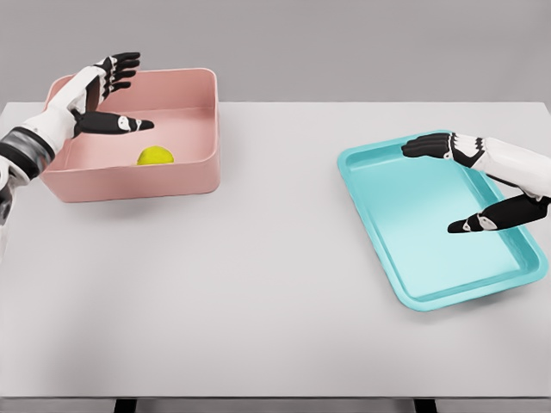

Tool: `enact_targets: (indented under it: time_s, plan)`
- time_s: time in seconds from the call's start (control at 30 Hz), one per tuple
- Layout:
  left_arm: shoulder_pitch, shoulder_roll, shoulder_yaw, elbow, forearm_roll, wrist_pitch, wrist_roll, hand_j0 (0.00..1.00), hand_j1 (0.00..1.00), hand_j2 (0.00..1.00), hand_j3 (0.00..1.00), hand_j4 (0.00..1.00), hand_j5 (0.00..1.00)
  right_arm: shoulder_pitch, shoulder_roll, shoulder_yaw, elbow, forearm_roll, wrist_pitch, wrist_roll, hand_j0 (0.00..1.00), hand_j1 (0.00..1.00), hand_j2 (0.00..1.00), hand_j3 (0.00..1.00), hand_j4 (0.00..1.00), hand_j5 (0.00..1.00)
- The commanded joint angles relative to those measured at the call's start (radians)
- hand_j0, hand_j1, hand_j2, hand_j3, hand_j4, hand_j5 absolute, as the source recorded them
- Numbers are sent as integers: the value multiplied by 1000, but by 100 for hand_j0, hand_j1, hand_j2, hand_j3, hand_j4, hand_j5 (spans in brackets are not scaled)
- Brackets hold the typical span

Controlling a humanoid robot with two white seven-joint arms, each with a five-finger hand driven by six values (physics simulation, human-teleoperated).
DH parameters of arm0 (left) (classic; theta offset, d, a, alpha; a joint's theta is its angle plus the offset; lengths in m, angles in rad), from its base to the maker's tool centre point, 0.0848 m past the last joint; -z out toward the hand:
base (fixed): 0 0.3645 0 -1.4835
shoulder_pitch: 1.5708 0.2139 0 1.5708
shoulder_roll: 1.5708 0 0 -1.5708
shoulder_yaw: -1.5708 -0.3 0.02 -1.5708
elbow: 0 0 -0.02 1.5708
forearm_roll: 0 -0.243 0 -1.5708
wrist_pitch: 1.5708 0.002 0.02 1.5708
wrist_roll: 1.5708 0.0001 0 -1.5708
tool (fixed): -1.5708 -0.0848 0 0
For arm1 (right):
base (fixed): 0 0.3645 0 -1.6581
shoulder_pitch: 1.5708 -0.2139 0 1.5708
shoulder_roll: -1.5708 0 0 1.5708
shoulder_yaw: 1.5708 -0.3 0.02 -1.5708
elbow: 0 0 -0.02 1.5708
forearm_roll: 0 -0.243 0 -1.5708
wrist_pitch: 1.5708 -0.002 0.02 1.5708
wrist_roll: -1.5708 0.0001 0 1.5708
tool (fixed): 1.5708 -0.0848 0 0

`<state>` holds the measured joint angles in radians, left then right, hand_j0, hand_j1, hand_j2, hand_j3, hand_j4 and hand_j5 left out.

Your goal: Put the tennis from the blue tray into the pink basket with both arms

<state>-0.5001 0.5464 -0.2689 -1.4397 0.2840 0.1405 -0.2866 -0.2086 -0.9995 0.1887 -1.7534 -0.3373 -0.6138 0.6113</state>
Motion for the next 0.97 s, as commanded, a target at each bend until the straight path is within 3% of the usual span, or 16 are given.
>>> enact_targets:
  time_s: [0.0, 0.1, 0.23, 0.37, 0.4, 0.47, 0.6, 0.93]
  plan:
    - [0, 13, 2, -42, 26, -50, 0, 100, 100, 100, 100, 100, 100, 0, -1, 0, -1, -8, 3, 0, 100, 100, 100, 100, 100, 100]
    - [24, 40, 0, -119, 61, -228, -2, 100, 100, 100, 100, 100, 100, -5, -5, 0, -1, -8, 3, 0, 100, 100, 100, 100, 100, 100]
    - [80, 55, 10, -154, 58, -557, -2, 100, 100, 100, 100, 100, 100, -9, -8, -2, -1, -8, 3, 0, 100, 100, 100, 100, 100, 100]
    - [210, 104, 14, -215, 53, -699, 0, 100, 100, 100, 100, 100, 100, -9, -10, -3, -1, -8, 3, 0, 100, 100, 100, 100, 100, 100]
    - [270, 127, 40, -228, 53, -751, 0, 100, 100, 100, 100, 100, 100, -9, -10, -3, -1, -8, 3, 0, 100, 100, 100, 100, 100, 100]
    - [353, 142, 92, -234, 50, -751, -2, 100, 100, 100, 100, 100, 100, -5, -8, -3, -1, -8, 3, 0, 100, 100, 100, 100, 100, 100]
    - [469, 178, 109, -232, 44, -751, -2, 100, 100, 100, 100, 100, 100, -5, -5, -3, -1, -8, 3, 0, 100, 100, 100, 100, 100, 100]
    - [486, 175, 111, -252, 23, -751, -2, 100, 100, 100, 100, 100, 100, -3, -8, -3, -1, -8, 3, 0, 100, 100, 100, 100, 100, 100]
